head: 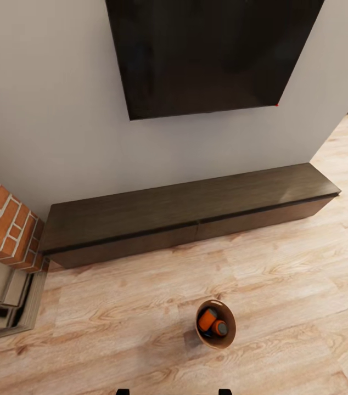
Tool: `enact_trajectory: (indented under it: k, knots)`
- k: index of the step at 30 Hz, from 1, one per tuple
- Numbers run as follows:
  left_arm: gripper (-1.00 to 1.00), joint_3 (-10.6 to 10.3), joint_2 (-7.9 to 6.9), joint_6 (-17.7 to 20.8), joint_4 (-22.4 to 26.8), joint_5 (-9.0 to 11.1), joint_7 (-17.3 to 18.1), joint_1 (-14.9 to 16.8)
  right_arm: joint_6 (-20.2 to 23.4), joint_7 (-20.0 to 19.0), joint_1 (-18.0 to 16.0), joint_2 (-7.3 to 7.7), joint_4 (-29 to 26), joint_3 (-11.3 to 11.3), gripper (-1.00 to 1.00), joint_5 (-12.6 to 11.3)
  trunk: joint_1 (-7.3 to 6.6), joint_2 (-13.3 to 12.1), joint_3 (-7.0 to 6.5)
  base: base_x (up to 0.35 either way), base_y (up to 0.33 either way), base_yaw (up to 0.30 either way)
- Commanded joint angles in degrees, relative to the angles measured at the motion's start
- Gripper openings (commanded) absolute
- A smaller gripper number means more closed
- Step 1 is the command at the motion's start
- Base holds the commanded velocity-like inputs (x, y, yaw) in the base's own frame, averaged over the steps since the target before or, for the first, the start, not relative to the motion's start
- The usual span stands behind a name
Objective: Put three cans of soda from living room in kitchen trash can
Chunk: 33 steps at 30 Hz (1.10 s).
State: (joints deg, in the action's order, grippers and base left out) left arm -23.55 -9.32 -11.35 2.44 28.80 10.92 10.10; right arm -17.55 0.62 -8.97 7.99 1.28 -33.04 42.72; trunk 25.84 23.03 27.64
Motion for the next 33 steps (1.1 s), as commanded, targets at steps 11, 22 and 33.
enact_trajectory:
  k: [11, 22, 33]
  knots:
    - [1.00, -0.24, 0.08, -0.50, 0.26, -0.14, 0.07, -0.01, 0.03, 0.20, 0.00, 0.16, -0.25, -0.30, 1.00, -0.11, 0.00, 0.00, -0.02, 0.000, 0.000, 0.000]
    - [1.00, -0.31, 0.09, -0.53, 0.20, -0.27, 0.07, -0.03, 0.08, 0.34, 0.00, 0.08, -0.16, 0.30, 1.00, 0.25, 0.00, 0.00, -0.02, 0.000, 0.000, 0.000]
    - [1.00, -0.36, 0.09, -0.44, 0.03, -0.31, 0.07, -0.08, 0.29, 0.30, 0.00, -0.14, 0.74, 0.34, 1.00, 0.11, 0.00, 0.00, -0.02, 0.000, 0.000, 0.000]
